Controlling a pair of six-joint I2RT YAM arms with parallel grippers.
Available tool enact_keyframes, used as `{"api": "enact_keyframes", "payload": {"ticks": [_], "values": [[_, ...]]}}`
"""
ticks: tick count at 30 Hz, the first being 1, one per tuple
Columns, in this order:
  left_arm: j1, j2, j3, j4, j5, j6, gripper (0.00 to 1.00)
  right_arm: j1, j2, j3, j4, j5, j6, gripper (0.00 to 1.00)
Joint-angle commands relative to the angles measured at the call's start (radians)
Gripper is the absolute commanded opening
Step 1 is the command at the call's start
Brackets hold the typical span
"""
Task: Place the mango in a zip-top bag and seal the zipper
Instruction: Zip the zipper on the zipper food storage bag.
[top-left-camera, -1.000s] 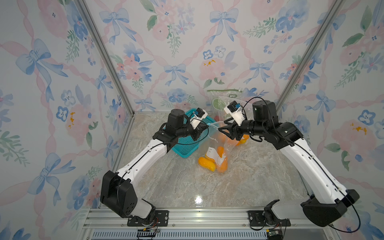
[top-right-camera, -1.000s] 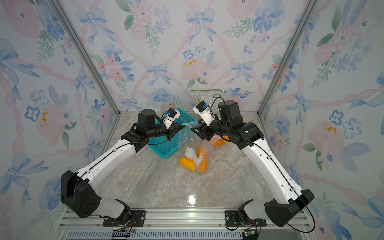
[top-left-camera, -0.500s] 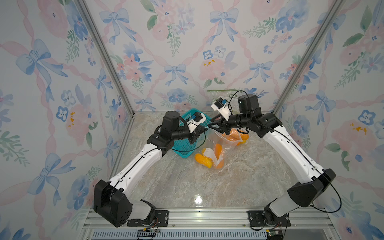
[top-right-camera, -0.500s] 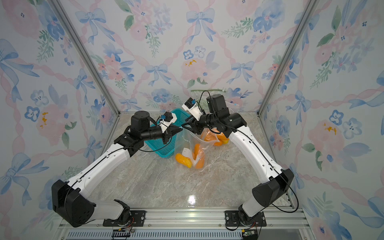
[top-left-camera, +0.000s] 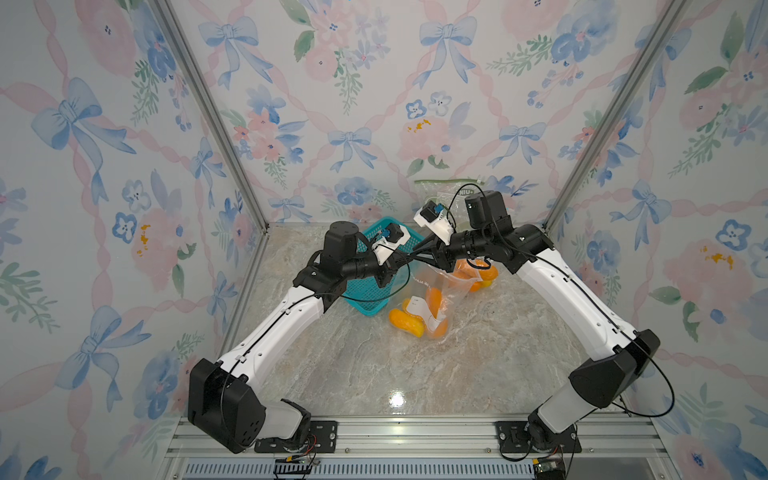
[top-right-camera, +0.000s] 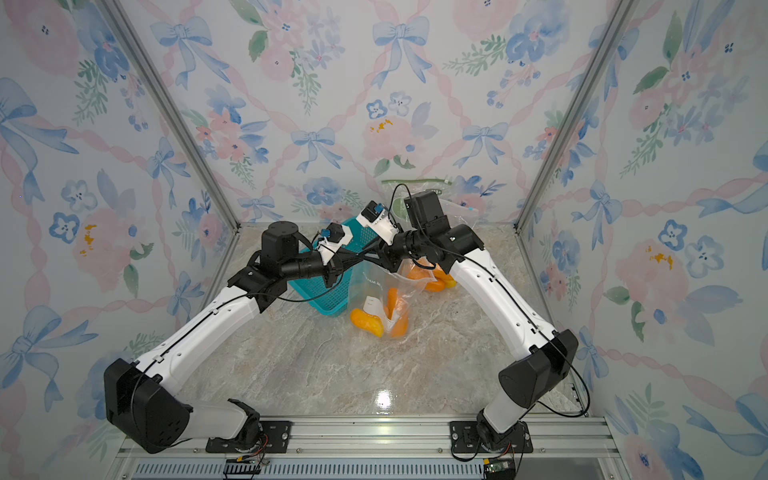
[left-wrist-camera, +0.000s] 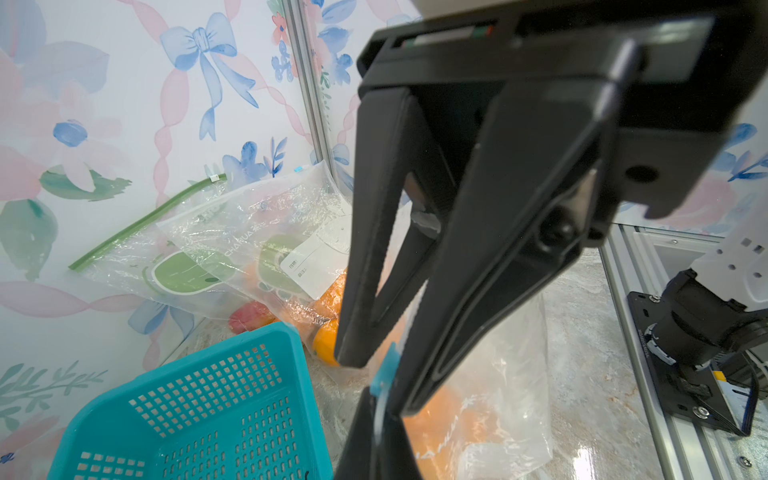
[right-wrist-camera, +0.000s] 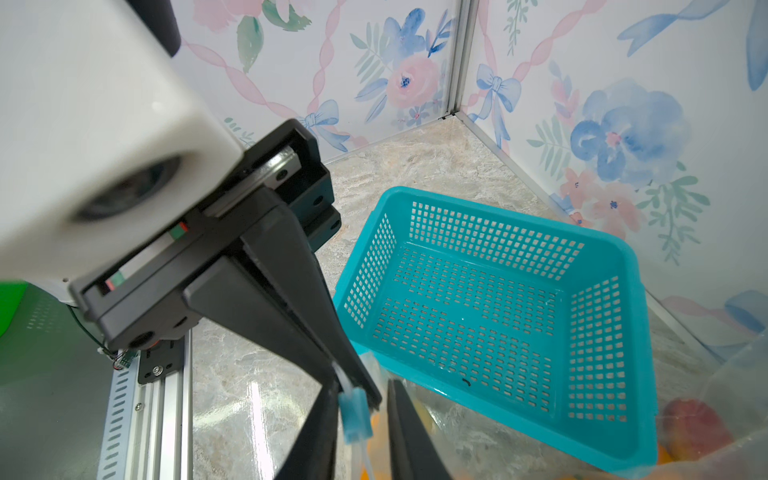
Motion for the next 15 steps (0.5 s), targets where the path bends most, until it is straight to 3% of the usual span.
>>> {"api": "enact_keyframes", "payload": {"ticks": [1, 9, 15], "values": [[0.011, 0.001, -0.005, 0.008, 0.027, -0.005, 0.00, 0.008, 0.010, 0.030, -0.032, -0.017, -0.009, 0.24], [0.017, 0.011, 0.001, 0.009, 0.042, -0.011, 0.00, 0.008, 0.010, 0.033, -0.053, -0.023, -0.018, 0.21], [0.021, 0.017, 0.005, 0.008, 0.048, -0.017, 0.00, 0.019, 0.010, 0.043, -0.067, -0.023, -0.029, 0.14]]}}
